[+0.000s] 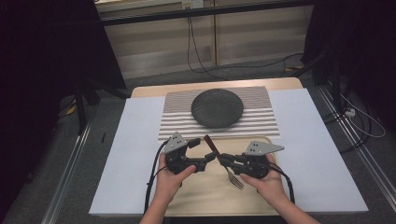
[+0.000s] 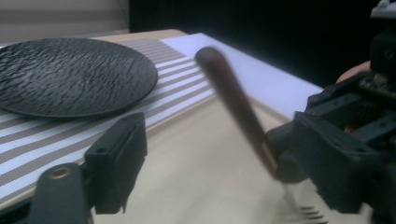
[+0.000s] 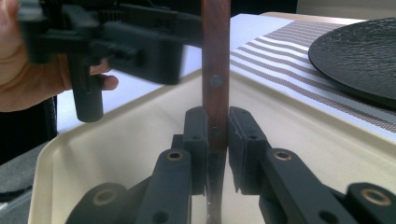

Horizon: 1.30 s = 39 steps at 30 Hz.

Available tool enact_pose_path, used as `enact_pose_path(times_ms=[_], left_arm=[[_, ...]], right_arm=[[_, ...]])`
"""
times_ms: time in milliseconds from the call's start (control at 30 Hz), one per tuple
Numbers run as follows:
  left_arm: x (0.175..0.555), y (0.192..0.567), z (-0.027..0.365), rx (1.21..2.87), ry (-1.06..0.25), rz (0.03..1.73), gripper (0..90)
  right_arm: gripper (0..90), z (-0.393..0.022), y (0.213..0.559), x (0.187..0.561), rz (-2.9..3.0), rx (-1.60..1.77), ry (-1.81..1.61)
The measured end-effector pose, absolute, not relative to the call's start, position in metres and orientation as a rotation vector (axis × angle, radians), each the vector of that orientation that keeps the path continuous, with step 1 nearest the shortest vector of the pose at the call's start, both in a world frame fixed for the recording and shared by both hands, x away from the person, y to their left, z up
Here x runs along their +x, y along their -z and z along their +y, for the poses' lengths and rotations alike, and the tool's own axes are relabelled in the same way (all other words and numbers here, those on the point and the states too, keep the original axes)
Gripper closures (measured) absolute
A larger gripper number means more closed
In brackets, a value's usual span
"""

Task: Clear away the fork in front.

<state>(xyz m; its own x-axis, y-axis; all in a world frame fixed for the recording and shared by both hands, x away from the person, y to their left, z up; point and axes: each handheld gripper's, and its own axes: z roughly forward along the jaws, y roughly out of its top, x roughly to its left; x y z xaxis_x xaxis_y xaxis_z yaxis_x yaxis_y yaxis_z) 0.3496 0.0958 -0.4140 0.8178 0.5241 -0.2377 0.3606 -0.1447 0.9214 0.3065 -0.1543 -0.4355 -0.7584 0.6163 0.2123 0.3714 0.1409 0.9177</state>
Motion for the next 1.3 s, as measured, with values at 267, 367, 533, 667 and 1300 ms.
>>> enact_pose_path(times_ms=[267, 367, 533, 667, 1300], left_arm=[[0.350, 0.413, 0.098, 1.657, -0.041, 0.719, 73.1], [0.352, 0.410, 0.105, 1.632, 0.014, 0.734, 76.6], [0.356, 0.400, 0.124, 1.586, 0.102, 0.738, 80.5], [0.358, 0.395, 0.131, 1.600, 0.108, 0.742, 80.9], [0.362, 0.378, 0.168, 1.654, 0.132, 0.768, 80.9]], right_arm=[[76.0, -0.147, 0.436, 0.303, 2.201, 0.925, -1.661], [54.7, -0.150, 0.434, 0.302, 2.200, 0.934, -1.659], [47.2, -0.163, 0.427, 0.302, 2.148, 0.921, -1.674], [41.7, -0.171, 0.426, 0.304, 2.112, 0.948, -1.670], [20.2, -0.200, 0.427, 0.297, 2.051, 0.986, -1.601]])
